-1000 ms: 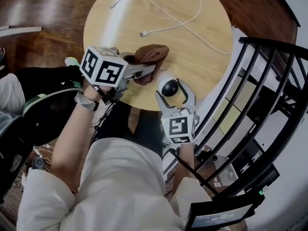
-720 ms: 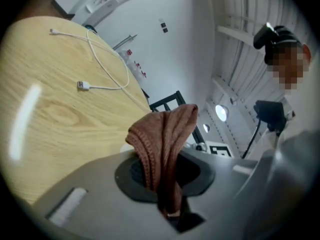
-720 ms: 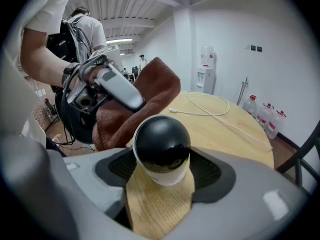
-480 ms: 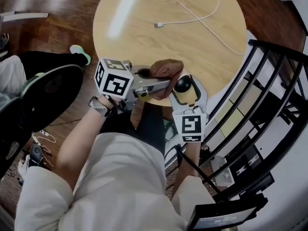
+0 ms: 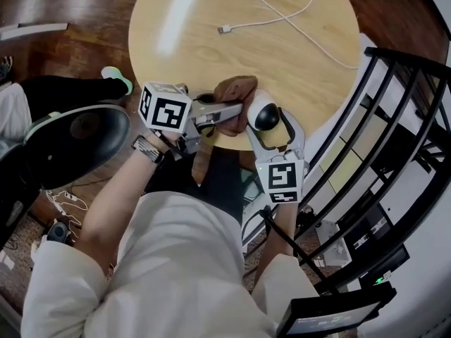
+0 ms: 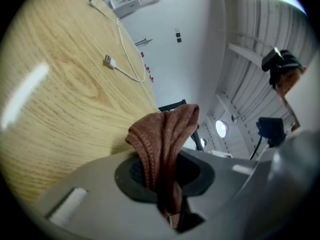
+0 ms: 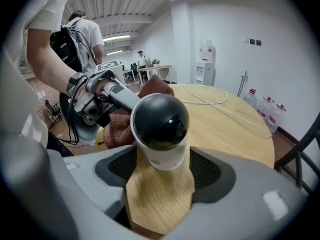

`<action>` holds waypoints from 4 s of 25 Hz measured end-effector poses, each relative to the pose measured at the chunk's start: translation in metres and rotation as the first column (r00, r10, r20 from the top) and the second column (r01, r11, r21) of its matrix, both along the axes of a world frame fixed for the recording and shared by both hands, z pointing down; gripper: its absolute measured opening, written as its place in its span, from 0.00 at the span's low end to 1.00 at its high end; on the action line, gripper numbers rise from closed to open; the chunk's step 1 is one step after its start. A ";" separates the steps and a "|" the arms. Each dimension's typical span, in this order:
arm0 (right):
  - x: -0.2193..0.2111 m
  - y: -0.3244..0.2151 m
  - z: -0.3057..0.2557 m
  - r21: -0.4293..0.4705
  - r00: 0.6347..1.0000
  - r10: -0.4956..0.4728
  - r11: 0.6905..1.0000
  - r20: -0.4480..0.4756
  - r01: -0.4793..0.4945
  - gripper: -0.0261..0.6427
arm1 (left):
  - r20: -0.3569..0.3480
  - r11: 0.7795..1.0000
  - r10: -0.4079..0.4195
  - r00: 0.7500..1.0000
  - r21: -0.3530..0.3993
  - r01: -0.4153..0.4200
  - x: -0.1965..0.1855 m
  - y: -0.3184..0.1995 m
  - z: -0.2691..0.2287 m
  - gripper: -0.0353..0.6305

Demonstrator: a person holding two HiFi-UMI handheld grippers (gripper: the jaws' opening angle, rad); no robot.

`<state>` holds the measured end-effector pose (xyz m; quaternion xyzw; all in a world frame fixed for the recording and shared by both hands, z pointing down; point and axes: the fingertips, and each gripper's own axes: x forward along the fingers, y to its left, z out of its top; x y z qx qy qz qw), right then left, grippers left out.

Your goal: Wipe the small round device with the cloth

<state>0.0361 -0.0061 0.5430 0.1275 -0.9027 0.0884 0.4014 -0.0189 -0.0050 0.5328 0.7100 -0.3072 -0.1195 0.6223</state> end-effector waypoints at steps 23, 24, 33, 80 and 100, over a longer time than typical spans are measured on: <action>0.081 -0.017 0.007 -0.003 0.987 0.157 0.988 0.020 -0.157 0.53 | 0.891 0.891 -0.054 0.451 0.247 -0.381 0.018 -0.052 -0.062 0.17; 0.091 -0.020 0.007 -0.004 0.983 0.180 0.984 0.022 -0.180 0.53 | 0.935 0.845 -0.126 0.331 0.276 -0.458 0.030 -0.063 -0.075 0.17; 0.117 -0.031 0.001 0.024 0.926 0.373 0.927 0.054 -0.375 0.53 | 0.850 0.603 -0.402 -0.340 -0.033 -0.797 0.105 -0.094 -0.052 0.17; 0.113 0.000 0.012 -0.021 0.894 0.423 0.905 0.145 -0.425 0.53 | 0.922 0.265 -0.328 -0.204 -0.117 -0.957 0.089 -0.001 -0.052 0.17; 0.028 -0.061 0.015 0.075 0.939 0.031 0.995 0.342 -0.060 0.50 | 0.968 -0.489 -0.236 -0.086 -0.194 -0.851 0.117 -0.053 -0.055 0.17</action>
